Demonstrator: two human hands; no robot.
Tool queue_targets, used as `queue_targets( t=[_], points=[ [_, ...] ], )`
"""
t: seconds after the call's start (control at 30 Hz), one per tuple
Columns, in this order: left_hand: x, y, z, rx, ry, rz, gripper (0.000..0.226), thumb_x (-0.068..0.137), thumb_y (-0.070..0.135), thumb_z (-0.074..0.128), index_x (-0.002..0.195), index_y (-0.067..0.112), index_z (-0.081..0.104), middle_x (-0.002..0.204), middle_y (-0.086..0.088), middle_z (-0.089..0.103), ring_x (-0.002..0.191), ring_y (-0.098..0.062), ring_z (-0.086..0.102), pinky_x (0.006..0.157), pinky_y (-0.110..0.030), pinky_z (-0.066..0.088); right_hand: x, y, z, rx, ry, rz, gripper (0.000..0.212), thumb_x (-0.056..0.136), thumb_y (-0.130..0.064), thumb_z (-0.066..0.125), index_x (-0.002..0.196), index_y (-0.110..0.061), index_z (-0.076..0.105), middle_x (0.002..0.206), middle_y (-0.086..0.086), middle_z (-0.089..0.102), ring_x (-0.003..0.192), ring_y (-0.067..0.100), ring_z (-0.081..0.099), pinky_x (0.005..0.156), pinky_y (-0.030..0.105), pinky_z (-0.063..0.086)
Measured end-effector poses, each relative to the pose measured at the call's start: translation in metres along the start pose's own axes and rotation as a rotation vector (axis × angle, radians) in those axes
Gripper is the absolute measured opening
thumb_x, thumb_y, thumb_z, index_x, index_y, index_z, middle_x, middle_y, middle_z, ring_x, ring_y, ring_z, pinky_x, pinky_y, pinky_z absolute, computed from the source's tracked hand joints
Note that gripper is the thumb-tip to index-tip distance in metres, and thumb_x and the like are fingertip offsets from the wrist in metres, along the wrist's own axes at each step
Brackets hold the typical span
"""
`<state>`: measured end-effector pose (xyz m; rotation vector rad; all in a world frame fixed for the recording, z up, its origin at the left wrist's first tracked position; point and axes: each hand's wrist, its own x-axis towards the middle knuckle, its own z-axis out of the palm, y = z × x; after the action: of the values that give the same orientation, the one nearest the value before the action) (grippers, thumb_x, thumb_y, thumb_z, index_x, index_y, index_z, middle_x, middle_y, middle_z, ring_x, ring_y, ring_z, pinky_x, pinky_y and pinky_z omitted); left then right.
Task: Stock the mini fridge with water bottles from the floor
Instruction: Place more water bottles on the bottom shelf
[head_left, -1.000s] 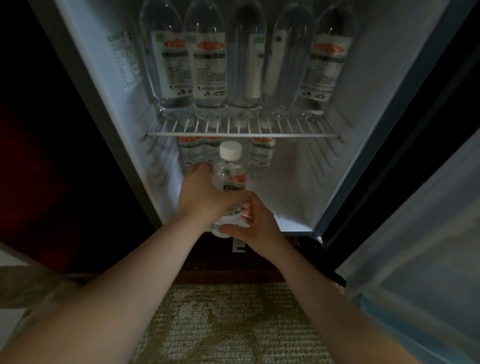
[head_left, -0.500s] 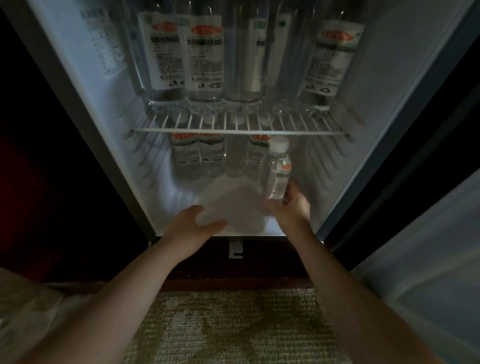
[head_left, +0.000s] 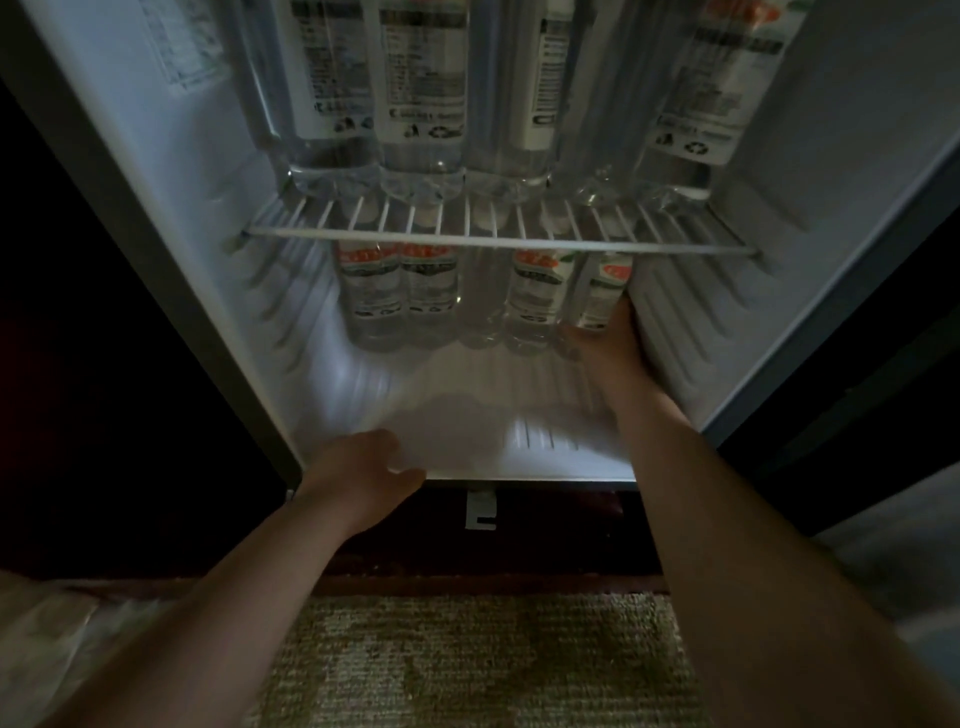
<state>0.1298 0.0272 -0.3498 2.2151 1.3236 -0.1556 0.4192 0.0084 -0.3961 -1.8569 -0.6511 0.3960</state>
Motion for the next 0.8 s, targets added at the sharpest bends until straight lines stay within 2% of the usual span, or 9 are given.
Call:
queue_targets(
  t=[0.1, 0.27, 0.37, 0.47, 0.53, 0.6, 0.7, 0.77, 0.8],
  points=[
    [0.0, -0.001, 0.0, 0.016, 0.0, -0.002, 0.053, 0.091, 0.042, 0.052, 0.137, 0.015, 0.046, 0.139, -0.003, 0.05, 0.127, -0.02, 0.047, 0.097, -0.023, 0.037, 0.004, -0.005, 0.0, -0.022, -0.042, -0.044, 0.045, 0.066, -0.053, 0.073, 0.107, -0.049, 0.056, 0.101, -0.014, 0.068, 0.093, 0.013, 0.067, 0.08, 0.046, 0.057],
    [-0.004, 0.0, 0.002, -0.007, -0.035, -0.002, 0.057, 0.092, 0.041, 0.053, 0.14, 0.015, 0.041, 0.145, -0.003, 0.044, 0.131, -0.021, 0.042, 0.103, -0.026, 0.035, -0.003, -0.006, -0.002, -0.012, -0.042, 0.022, 0.052, 0.061, -0.059, 0.074, 0.108, -0.043, 0.06, 0.102, -0.012, 0.069, 0.096, 0.015, 0.067, 0.083, 0.046, 0.056],
    [-0.01, 0.004, 0.002, -0.091, -0.01, -0.001, 0.059, 0.091, 0.041, 0.054, 0.142, 0.017, 0.039, 0.148, -0.002, 0.039, 0.133, -0.021, 0.039, 0.105, -0.025, 0.031, -0.032, -0.017, -0.002, -0.02, 0.025, 0.079, 0.04, 0.075, -0.038, 0.074, 0.111, -0.026, 0.063, 0.104, -0.002, 0.07, 0.096, 0.019, 0.067, 0.079, 0.035, 0.055],
    [-0.022, 0.012, 0.0, -0.202, 0.034, -0.005, 0.056, 0.091, 0.039, 0.055, 0.142, 0.018, 0.041, 0.148, -0.004, 0.038, 0.132, -0.021, 0.038, 0.102, -0.024, 0.031, -0.07, -0.021, 0.001, -0.148, 0.106, 0.09, 0.046, 0.087, -0.024, 0.065, 0.128, -0.009, 0.052, 0.122, 0.007, 0.06, 0.11, 0.024, 0.06, 0.076, 0.025, 0.042],
    [-0.031, 0.018, -0.005, -0.211, 0.038, -0.002, 0.054, 0.091, 0.04, 0.055, 0.139, 0.019, 0.043, 0.147, -0.005, 0.038, 0.13, -0.023, 0.04, 0.096, -0.022, 0.033, -0.099, -0.026, 0.002, -0.2, 0.09, 0.027, 0.045, 0.088, -0.016, 0.06, 0.131, -0.008, 0.048, 0.13, 0.01, 0.054, 0.116, 0.025, 0.054, 0.08, 0.022, 0.038],
    [-0.041, 0.022, -0.013, -0.198, 0.047, 0.011, 0.051, 0.09, 0.041, 0.056, 0.135, 0.019, 0.047, 0.144, -0.005, 0.041, 0.127, -0.023, 0.043, 0.09, -0.021, 0.033, -0.123, -0.038, 0.001, -0.19, 0.028, 0.014, 0.035, 0.087, -0.013, 0.059, 0.122, -0.01, 0.057, 0.125, 0.009, 0.058, 0.112, 0.025, 0.056, 0.077, 0.02, 0.038],
    [-0.061, 0.029, -0.029, -0.224, 0.022, 0.039, 0.045, 0.089, 0.038, 0.057, 0.128, 0.015, 0.053, 0.135, -0.004, 0.048, 0.121, -0.021, 0.047, 0.088, -0.022, 0.035, -0.149, -0.063, -0.008, -0.241, -0.108, -0.036, 0.016, 0.088, -0.01, 0.058, 0.103, -0.011, 0.065, 0.106, 0.007, 0.064, 0.098, 0.023, 0.059, 0.079, 0.028, 0.044],
    [-0.077, 0.033, -0.042, -0.194, -0.019, 0.067, 0.035, 0.089, 0.036, 0.057, 0.115, 0.013, 0.06, 0.117, -0.006, 0.058, 0.106, -0.019, 0.054, 0.082, -0.025, 0.039, -0.164, -0.085, -0.02, -0.219, -0.22, -0.004, 0.01, 0.088, -0.008, 0.058, 0.086, -0.017, 0.062, 0.095, 0.008, 0.066, 0.086, 0.024, 0.063, 0.076, 0.035, 0.051],
    [-0.087, 0.036, -0.048, -0.179, -0.035, 0.078, 0.03, 0.089, 0.035, 0.058, 0.106, 0.011, 0.063, 0.108, -0.007, 0.06, 0.097, -0.019, 0.056, 0.076, -0.026, 0.041, -0.172, -0.096, -0.028, -0.201, -0.281, 0.022, 0.014, 0.088, -0.008, 0.058, 0.08, -0.019, 0.06, 0.09, 0.01, 0.066, 0.078, 0.024, 0.064, 0.07, 0.034, 0.052]
  ],
)
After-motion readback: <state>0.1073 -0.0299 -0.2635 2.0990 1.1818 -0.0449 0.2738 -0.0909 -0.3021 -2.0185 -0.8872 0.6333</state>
